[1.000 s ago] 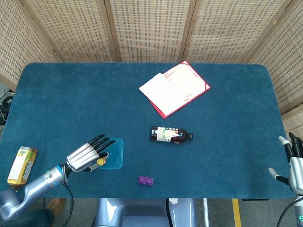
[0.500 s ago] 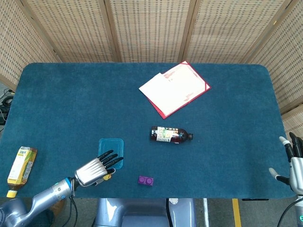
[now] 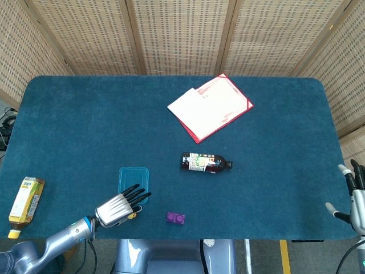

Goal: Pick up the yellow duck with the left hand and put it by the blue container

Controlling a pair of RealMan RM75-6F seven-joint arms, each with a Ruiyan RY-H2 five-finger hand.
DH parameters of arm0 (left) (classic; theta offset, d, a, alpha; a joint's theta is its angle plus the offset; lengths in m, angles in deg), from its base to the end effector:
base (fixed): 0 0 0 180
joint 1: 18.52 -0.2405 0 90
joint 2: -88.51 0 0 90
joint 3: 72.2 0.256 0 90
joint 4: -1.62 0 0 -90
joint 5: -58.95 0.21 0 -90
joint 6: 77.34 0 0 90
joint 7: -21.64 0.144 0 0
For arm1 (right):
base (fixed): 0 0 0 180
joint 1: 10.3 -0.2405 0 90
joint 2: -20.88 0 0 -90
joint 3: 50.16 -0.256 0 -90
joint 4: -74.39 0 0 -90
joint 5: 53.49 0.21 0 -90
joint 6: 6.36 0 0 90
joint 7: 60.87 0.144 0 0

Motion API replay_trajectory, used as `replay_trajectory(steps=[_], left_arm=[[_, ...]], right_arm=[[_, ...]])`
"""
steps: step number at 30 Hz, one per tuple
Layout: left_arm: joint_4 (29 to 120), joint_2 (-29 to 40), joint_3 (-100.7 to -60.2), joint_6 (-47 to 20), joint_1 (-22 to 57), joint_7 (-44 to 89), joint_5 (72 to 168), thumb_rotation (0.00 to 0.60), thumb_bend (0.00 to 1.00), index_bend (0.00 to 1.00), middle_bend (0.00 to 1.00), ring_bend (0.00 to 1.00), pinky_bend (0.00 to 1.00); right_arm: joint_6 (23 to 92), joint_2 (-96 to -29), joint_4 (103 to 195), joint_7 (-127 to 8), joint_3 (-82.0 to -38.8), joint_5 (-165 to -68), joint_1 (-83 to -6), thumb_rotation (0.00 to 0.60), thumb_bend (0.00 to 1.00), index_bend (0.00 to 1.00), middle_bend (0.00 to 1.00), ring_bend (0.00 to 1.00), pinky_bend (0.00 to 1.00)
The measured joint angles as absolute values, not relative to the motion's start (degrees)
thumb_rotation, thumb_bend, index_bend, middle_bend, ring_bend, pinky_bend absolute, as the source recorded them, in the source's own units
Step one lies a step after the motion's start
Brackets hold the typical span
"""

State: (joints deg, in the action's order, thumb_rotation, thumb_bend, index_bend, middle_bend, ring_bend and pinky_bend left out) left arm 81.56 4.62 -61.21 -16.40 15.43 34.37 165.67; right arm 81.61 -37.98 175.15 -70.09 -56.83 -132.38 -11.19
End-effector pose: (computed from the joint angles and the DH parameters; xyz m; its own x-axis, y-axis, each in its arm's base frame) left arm -0.2125 0.2209 -0.0289 0.7628 0.1274 0.6340 0.4352 -0.8263 -0.3576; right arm -0.3082 -0.1702 0.1962 0.4842 0.0586 0.8730 -0.8669 0.1672 0.4696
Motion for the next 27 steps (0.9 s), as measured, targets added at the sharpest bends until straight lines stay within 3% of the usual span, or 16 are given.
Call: replay_trajectory(steps=[7,10,21,27], left_arm=[[81.68,4.67,-61.07,-17.26,15.80,33.98,165.09,0.600,0.30,0.37,0.00,0.00,0.00],[81.77,4.85,-60.83,-17.02,15.86,33.54,165.26,0.600,0.23,0.28,0.00,0.00,0.00],[83.89,7.82,-61.41,-12.33,15.46,31.13,165.58,0.600,0.22,0.02,0.00,0.00,0.00],[88.68,14.16,-64.82,-5.99,13.60,28.89,161.69,0.600,0.15,0.00,0.00,0.00,0.00]], right_arm=[[81.57,-37.89,175.20,-69.90,-56.86,-132.32,-11.19,0.600,0.00,0.13,0.00,0.00,0.00],[81.58,-37.83,175.21,-69.81,-56.85,-132.32,-11.15,0.600,0.00,0.13,0.00,0.00,0.00],[81.88,-37.52,175.53,-69.28,-56.79,-132.63,-10.96,0.600,0.00,0.13,0.00,0.00,0.00],[82.21,-37.17,175.99,-68.68,-56.62,-133.27,-10.75,0.600,0.00,0.13,0.00,0.00,0.00]])
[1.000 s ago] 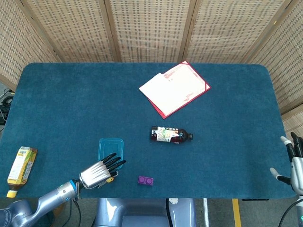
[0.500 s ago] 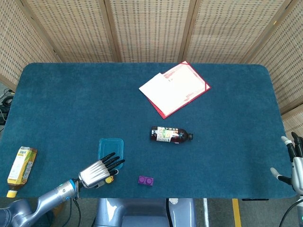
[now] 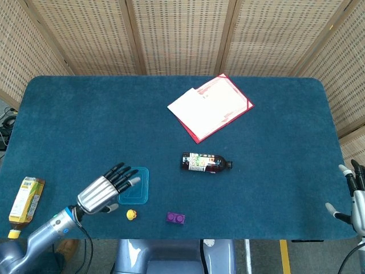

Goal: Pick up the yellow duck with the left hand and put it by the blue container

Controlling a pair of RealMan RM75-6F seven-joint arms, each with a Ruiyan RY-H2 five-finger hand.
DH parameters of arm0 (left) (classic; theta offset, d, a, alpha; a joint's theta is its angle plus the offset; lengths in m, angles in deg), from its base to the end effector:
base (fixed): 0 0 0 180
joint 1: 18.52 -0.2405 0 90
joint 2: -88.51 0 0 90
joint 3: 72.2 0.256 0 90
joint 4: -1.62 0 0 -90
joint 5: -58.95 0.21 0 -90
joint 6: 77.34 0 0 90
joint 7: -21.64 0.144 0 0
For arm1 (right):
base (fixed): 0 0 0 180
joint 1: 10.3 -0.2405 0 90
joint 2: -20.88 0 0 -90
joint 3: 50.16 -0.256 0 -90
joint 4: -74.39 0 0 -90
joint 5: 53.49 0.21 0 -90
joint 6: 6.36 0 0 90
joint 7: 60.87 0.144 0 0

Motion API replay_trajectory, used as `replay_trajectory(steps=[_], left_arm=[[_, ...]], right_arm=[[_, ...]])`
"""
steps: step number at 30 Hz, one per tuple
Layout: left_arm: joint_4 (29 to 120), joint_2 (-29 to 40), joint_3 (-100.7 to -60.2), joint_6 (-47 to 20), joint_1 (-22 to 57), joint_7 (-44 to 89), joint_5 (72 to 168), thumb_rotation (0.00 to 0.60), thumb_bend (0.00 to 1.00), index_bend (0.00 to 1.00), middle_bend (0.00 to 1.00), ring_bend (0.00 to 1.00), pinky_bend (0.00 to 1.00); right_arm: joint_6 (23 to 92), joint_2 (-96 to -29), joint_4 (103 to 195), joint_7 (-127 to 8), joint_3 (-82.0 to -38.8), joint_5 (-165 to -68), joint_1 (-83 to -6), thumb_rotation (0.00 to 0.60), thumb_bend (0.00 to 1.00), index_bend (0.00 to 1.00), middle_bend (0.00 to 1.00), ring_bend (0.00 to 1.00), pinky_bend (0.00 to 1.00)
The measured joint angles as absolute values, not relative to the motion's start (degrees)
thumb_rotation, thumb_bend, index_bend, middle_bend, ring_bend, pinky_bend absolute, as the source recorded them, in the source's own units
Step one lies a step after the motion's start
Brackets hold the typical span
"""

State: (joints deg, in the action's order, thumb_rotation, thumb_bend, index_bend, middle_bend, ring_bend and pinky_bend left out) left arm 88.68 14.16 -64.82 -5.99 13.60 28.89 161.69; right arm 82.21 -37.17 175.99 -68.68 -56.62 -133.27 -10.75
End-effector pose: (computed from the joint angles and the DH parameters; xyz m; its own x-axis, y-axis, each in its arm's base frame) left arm -0.2046 0.2452 0.0429 0.6106 0.0872 0.7871 0.5976 -0.7030 -0.3857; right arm -0.3050 -0.1673 0.1993 0.4647 0.0676 0.8829 -0.8788 0.1574 0.4505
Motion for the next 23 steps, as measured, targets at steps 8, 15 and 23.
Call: replay_trajectory(steps=[8,15,23], left_arm=[[97.15,22.26,-70.52,1.41,6.34,30.67,145.67,0.600,0.09,0.00,0.00,0.00,0.00],[106.57,26.44,-72.10,10.79,-3.51,37.30,136.45,0.600,0.09,0.00,0.00,0.00,0.00],[106.48,27.56,-70.37,14.04,-8.90,33.11,137.42,0.600,0.09,0.00,0.00,0.00,0.00]], right_arm=[[82.44,-36.55,176.58,-67.72,-56.13,-134.43,-10.46,0.600,0.00,0.13,0.00,0.00,0.00],[82.43,-36.52,176.29,-67.32,-55.59,-135.83,-10.47,0.600,0.00,0.13,0.00,0.00,0.00],[82.58,-36.44,175.92,-66.69,-55.57,-136.13,-10.44,0.600,0.00,0.13,0.00,0.00,0.00]])
